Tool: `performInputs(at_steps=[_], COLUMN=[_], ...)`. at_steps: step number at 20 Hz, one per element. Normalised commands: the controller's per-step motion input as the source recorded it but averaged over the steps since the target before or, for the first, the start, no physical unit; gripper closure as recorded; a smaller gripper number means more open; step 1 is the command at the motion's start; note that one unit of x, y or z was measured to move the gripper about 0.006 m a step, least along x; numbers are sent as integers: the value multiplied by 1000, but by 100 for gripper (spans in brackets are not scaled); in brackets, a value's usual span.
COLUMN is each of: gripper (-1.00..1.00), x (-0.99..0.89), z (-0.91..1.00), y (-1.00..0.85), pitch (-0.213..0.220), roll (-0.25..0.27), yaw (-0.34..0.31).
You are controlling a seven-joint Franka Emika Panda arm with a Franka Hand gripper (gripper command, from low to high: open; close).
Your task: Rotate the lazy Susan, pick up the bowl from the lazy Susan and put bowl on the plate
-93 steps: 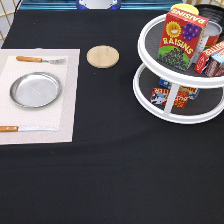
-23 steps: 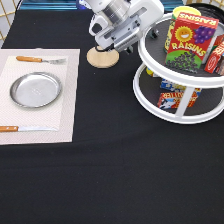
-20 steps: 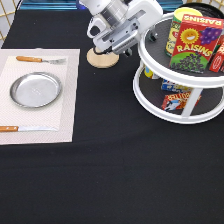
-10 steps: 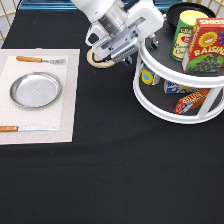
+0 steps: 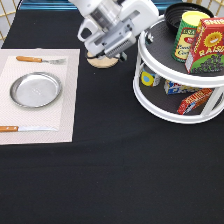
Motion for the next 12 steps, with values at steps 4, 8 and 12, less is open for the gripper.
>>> performInputs(at_steps=[4, 8, 12], gripper=[-100, -100, -100], x=[-976, -952, -503], z=[336, 334, 151], y=[384, 586, 702], pitch=[-10, 0, 10], roll=[-171, -145, -110], yaw=[0, 0, -31])
